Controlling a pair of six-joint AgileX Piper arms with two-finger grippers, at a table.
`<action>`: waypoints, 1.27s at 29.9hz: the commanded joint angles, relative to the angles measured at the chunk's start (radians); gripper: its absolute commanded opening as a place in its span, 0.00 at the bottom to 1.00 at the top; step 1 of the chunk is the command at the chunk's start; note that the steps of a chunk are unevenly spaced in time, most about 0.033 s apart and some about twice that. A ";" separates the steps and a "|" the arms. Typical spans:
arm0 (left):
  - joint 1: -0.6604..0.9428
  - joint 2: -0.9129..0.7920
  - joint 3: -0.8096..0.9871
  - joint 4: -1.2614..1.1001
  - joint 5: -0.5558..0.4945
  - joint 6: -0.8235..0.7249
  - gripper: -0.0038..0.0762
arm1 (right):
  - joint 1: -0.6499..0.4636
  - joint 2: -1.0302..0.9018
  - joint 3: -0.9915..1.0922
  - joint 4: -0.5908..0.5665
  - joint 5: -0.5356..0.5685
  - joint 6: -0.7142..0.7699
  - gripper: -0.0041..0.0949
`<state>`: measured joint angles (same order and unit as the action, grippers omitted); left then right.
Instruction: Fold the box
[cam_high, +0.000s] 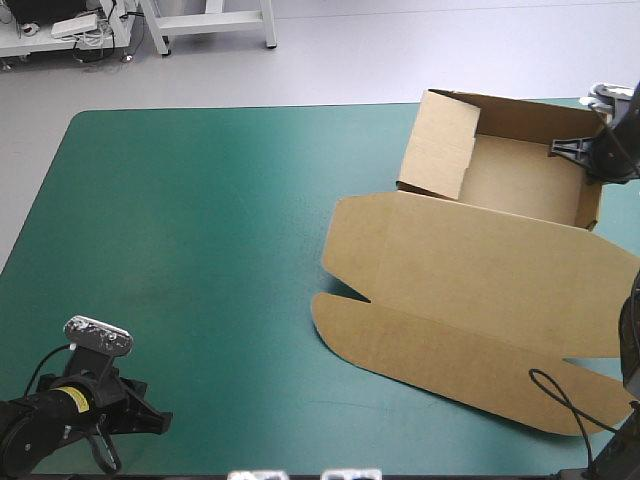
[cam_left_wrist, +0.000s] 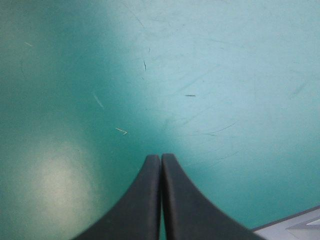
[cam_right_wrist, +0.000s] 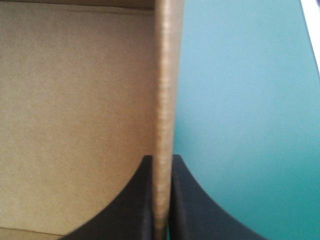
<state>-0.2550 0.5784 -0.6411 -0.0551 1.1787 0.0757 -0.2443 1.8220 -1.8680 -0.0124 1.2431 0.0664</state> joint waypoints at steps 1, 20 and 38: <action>-0.004 0.004 -0.023 -0.008 -0.043 -0.007 0.04 | -0.084 -0.061 -0.014 0.012 0.006 -0.037 0.02; -0.004 0.004 -0.023 -0.010 -0.049 -0.007 0.04 | -0.218 0.020 0.152 0.059 -0.019 -0.081 0.02; -0.004 0.004 -0.023 -0.012 -0.037 -0.007 0.04 | -0.217 0.047 0.152 0.052 -0.062 -0.153 0.13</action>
<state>-0.2550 0.5784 -0.6411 -0.0551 1.1720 0.0757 -0.4584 1.9197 -1.6914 0.0498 1.1904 -0.0701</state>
